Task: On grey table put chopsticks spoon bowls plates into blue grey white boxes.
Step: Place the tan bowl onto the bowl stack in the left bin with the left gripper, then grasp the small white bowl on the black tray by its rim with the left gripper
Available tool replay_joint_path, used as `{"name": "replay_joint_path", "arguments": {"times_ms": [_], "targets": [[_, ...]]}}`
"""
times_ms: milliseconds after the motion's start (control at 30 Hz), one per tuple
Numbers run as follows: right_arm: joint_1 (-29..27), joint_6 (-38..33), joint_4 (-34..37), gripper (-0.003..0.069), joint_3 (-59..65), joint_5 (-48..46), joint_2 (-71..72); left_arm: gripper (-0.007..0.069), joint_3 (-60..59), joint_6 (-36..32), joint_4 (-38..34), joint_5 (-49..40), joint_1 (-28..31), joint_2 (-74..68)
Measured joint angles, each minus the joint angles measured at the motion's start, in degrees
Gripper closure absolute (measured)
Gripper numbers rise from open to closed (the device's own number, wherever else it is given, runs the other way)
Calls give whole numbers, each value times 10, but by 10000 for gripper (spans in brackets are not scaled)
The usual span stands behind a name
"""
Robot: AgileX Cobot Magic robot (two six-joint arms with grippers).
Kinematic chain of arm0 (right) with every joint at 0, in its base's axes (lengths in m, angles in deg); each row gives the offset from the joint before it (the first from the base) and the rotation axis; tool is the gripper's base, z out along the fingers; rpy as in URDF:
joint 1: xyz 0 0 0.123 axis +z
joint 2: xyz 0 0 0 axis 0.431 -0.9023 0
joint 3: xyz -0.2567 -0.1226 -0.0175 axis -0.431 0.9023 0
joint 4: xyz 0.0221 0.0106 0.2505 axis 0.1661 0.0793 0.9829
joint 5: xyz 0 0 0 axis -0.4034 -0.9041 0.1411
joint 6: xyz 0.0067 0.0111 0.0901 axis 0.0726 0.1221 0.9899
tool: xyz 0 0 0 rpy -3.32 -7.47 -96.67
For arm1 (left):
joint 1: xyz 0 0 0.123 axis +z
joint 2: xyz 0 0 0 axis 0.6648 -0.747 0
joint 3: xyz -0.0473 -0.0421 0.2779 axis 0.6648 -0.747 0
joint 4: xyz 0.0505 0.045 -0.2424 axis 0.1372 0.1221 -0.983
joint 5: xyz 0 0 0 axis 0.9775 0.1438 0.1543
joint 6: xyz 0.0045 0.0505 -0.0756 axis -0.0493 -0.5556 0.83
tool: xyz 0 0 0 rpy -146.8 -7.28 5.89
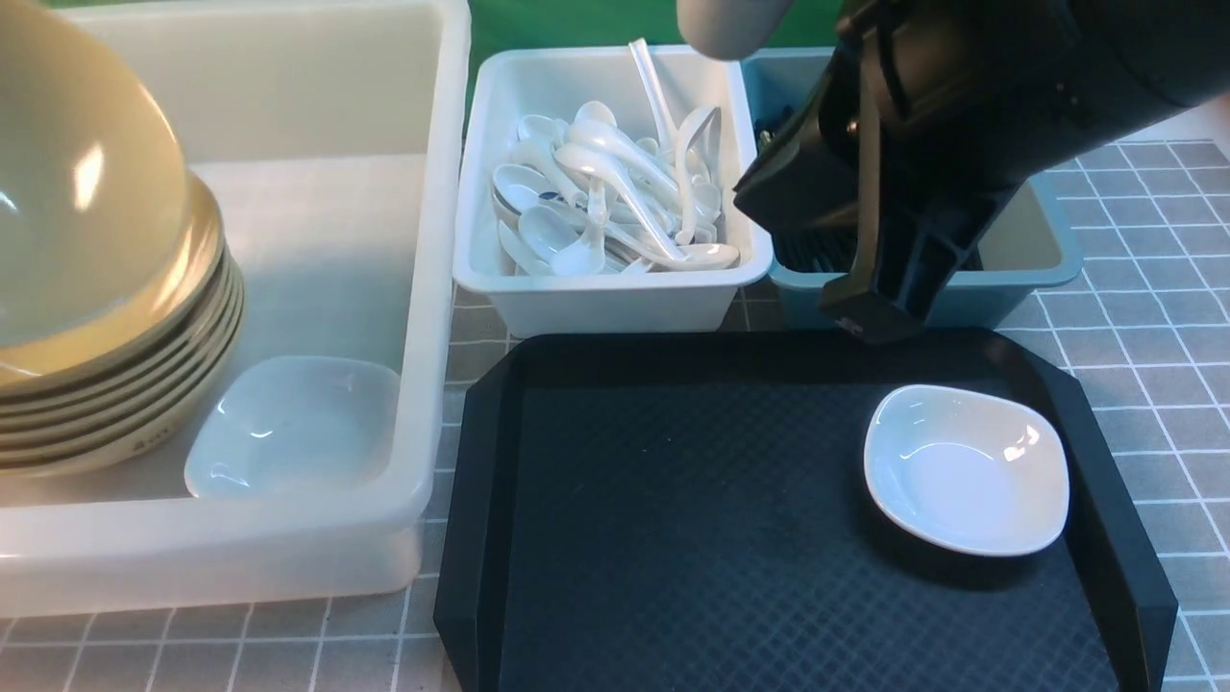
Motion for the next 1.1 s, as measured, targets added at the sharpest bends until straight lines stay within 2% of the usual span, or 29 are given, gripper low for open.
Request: {"name": "replay_joint_path", "arguments": {"times_ms": [133,233,333,433,567,700,733,767,833,867,900,933,967,1000,1033,1100], "targets": [[0,-7,0,626,0,1,0,480,-16,-30,-24,35,0,-37],[0,-13,0,624,0,1,0,339,-17,-61,-34,46,0,-71],[0,-13,0,624,0,1,0,215,-17,-67,-13,47,0,-88],[0,-14,0,624,0,1,0,137,-17,-48,31,47,0,-94],[0,-14,-7,624,0,0,0,90,-7,-4,75,40,0,-86],[-3,4,-29,624,0,-1,0,85,38,9,63,10,-19,-52],[-12,19,-36,624,0,-1,0,93,65,8,45,-8,-58,-32],[-16,23,-37,624,0,-1,0,95,71,7,43,-13,-64,-27],[-43,48,-41,624,7,-1,0,117,103,3,24,-40,-165,-7],[-61,55,-42,624,14,-5,0,132,111,3,21,-53,-239,-3],[-68,58,-43,624,18,-7,1,134,112,3,22,-55,-251,-3],[-85,65,-44,624,28,-13,1,142,113,6,27,-60,-309,-5],[-99,72,-45,624,38,-17,2,148,113,10,34,-63,-355,-10],[-126,81,-46,624,60,-27,7,155,113,24,51,-61,-434,-22],[-136,84,-46,624,70,-30,10,158,113,37,67,-55,-487,-35],[-162,98,-48,623,100,-35,25,161,114,59,94,-37,-564,-67]]}}
